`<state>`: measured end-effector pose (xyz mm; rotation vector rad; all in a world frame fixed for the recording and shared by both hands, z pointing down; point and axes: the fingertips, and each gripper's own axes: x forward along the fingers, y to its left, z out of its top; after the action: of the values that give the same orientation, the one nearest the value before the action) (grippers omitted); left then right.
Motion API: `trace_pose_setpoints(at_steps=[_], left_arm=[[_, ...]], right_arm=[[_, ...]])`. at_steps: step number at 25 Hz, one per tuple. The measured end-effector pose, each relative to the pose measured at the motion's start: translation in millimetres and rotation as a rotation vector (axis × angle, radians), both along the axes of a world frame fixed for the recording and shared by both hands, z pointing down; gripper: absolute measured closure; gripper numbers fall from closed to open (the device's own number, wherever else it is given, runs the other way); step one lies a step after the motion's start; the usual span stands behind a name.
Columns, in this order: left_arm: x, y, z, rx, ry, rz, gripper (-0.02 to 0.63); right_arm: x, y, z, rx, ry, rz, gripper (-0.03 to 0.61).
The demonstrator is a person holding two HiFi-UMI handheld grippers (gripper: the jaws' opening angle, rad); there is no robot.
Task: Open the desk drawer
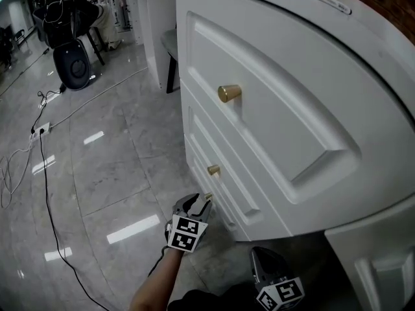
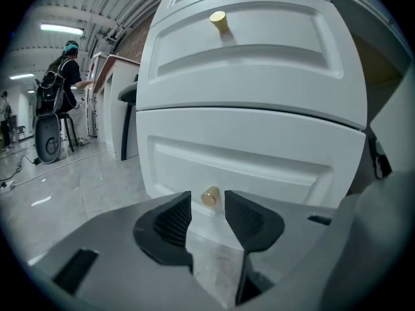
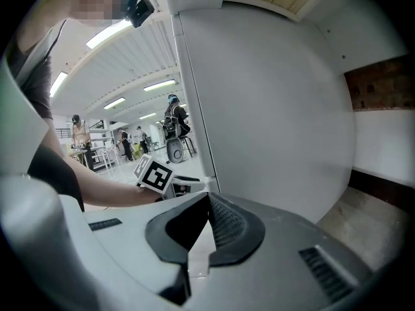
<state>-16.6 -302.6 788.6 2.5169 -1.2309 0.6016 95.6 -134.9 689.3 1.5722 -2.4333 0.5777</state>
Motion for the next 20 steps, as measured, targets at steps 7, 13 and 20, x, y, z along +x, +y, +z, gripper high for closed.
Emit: trace_pose_setpoints(at_steps=[7,13,20], left_arm=[[12,-10,10,-0.028,-0.019,0.026,0.480],[12,-12,16,-0.040,-0.020,0.030,0.504],[10,-11,16,-0.053,-0.042,0.035,0.523]], right_arm=[[-1,8,14,-0.023,0.022,-0.016,0.574],[1,10,19,-0.029,0.025,-0.022,0.574],[3,13,12,-0.023,0.035,-0.025,0.574]])
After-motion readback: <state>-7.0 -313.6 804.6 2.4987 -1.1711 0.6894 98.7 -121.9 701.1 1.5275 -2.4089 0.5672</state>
